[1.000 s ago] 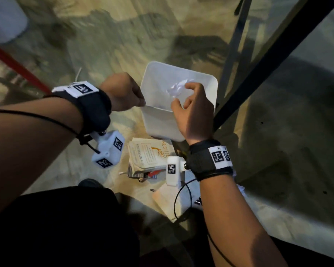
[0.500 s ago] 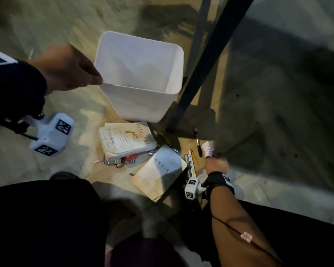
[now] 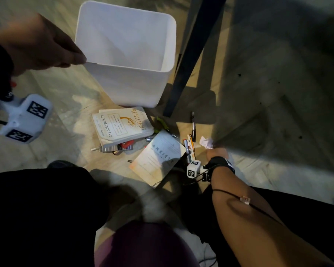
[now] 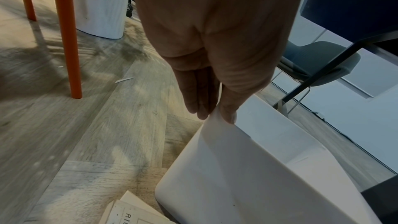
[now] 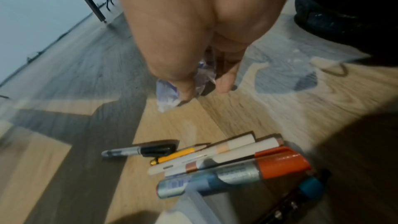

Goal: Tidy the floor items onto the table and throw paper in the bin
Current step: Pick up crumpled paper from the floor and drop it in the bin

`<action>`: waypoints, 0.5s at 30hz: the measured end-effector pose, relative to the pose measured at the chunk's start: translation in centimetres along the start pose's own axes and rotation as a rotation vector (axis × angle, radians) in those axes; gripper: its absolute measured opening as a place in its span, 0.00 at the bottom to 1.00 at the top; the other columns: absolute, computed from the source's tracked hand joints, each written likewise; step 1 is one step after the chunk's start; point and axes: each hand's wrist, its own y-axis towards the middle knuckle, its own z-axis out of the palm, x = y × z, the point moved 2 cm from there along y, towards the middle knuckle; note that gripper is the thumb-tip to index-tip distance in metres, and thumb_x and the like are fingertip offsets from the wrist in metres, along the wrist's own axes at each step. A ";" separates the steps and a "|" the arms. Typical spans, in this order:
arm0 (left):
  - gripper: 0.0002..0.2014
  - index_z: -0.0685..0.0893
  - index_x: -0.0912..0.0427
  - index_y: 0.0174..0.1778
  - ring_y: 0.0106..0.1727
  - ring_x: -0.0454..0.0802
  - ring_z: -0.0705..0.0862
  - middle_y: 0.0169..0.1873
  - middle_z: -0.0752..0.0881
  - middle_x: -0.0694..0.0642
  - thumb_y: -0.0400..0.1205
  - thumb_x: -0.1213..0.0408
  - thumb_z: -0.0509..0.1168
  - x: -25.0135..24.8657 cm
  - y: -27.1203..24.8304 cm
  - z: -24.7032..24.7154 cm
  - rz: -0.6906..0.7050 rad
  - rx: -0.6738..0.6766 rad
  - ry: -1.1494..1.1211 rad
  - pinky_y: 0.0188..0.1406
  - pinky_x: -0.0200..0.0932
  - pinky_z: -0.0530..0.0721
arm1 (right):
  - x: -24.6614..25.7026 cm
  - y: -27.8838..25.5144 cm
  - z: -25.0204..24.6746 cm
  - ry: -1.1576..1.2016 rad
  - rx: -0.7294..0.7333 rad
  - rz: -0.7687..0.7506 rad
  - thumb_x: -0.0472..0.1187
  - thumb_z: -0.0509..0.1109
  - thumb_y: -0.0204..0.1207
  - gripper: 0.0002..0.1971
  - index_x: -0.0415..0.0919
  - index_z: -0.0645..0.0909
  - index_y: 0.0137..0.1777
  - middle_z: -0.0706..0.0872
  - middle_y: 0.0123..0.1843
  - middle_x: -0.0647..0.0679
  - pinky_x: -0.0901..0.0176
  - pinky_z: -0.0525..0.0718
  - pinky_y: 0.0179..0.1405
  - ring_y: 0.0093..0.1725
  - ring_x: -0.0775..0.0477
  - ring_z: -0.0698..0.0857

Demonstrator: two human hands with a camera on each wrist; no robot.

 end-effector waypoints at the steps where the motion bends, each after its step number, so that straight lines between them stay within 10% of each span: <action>1: 0.03 0.92 0.45 0.43 0.38 0.55 0.87 0.33 0.91 0.52 0.76 0.56 0.80 -0.2 -0.3 -0.1 0.018 -0.003 0.020 0.66 0.59 0.85 | -0.2 -0.4 -0.1 0.062 -0.009 0.016 0.63 0.59 0.88 0.32 0.33 0.85 0.67 0.87 0.67 0.33 0.46 0.84 0.62 0.69 0.33 0.87; 6: 0.07 0.93 0.47 0.45 0.21 0.31 0.83 0.35 0.92 0.52 0.75 0.52 0.79 -0.5 -0.6 -0.6 0.061 -0.018 0.094 0.47 0.40 0.82 | 0.8 -3.2 -1.5 0.566 0.006 0.036 0.52 0.62 0.72 0.27 0.34 0.88 0.61 0.91 0.62 0.33 0.42 0.89 0.54 0.61 0.30 0.90; 9: 0.05 0.93 0.50 0.47 0.27 0.38 0.83 0.37 0.91 0.54 0.78 0.55 0.78 -1.0 -0.9 -0.8 0.081 -0.026 0.139 0.38 0.35 0.75 | 4.2 -8.6 -3.5 0.876 0.169 -0.151 0.38 0.68 0.74 0.04 0.44 0.85 0.44 0.89 0.44 0.44 0.55 0.80 0.38 0.46 0.41 0.88; 15: 0.09 0.95 0.51 0.52 0.42 0.49 0.82 0.40 0.89 0.50 0.79 0.55 0.77 -1.7 -1.2 -1.3 0.091 -0.065 0.266 0.49 0.42 0.73 | 15.0 -20.9 -8.4 1.249 0.684 -0.544 0.30 0.64 0.69 0.14 0.45 0.89 0.40 0.91 0.37 0.50 0.64 0.80 0.26 0.33 0.53 0.87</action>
